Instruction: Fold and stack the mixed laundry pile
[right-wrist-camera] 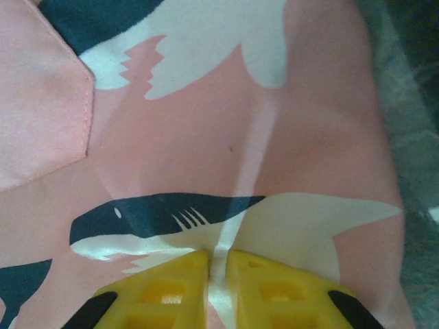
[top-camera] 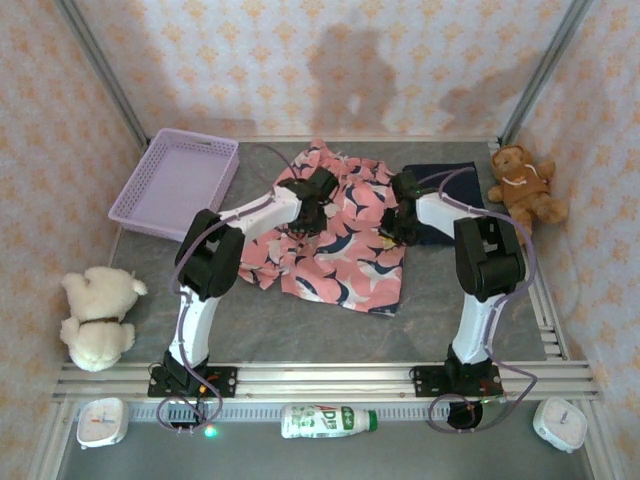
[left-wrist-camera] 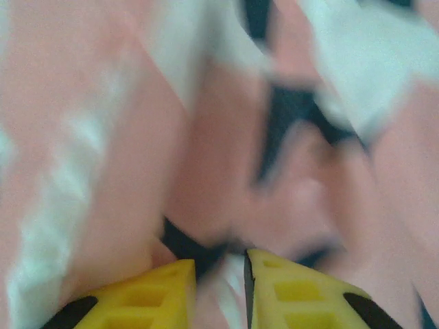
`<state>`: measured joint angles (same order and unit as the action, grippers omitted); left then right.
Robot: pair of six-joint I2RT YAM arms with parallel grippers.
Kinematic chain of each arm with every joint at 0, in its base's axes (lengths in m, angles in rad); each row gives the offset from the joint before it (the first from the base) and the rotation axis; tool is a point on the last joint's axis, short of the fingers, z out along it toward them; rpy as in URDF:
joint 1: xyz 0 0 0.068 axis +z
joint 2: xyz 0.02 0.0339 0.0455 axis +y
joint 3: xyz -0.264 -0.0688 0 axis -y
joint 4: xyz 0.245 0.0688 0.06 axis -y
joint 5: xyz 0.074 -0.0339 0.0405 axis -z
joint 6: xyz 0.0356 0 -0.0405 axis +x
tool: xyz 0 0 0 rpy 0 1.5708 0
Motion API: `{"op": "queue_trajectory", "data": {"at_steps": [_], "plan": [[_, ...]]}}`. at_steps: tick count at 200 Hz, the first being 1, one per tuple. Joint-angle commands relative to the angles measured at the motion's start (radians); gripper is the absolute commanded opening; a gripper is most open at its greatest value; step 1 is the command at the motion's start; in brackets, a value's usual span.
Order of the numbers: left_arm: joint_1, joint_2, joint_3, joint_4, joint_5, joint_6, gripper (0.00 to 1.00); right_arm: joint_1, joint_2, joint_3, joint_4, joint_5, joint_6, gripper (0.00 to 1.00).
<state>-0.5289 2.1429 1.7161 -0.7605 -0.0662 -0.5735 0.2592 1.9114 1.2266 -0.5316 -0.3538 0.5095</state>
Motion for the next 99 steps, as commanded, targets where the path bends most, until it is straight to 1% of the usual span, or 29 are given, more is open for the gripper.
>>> {"op": "queue_trajectory", "data": {"at_steps": [1, 17, 30, 37, 59, 77, 99], "plan": [[0.101, 0.031, 0.111, -0.146, -0.287, 0.016, 0.20, 0.004, 0.008, -0.112, -0.093, 0.088, 0.040, 0.16], [0.170, 0.070, 0.171, -0.233, -0.377, 0.031, 0.22, 0.003, -0.016, -0.157, -0.086, 0.082, 0.050, 0.16], [0.223, 0.095, 0.222, -0.294, -0.418, 0.034, 0.23, 0.005, -0.035, -0.186, -0.075, 0.071, 0.059, 0.16], [0.246, 0.102, 0.247, -0.314, -0.429, 0.065, 0.24, 0.004, -0.045, -0.195, -0.076, 0.065, 0.061, 0.16], [0.271, 0.085, 0.318, -0.353, -0.470, 0.099, 0.29, 0.006, -0.070, -0.198, -0.093, 0.043, 0.062, 0.16], [0.265, 0.044, 0.362, -0.362, -0.439, 0.114, 0.38, 0.006, -0.101, -0.180, -0.117, 0.017, 0.054, 0.16], [0.212, -0.035, 0.363, -0.357, -0.352, 0.124, 0.47, 0.007, -0.154, -0.127, -0.155, 0.011, 0.032, 0.18]]}}
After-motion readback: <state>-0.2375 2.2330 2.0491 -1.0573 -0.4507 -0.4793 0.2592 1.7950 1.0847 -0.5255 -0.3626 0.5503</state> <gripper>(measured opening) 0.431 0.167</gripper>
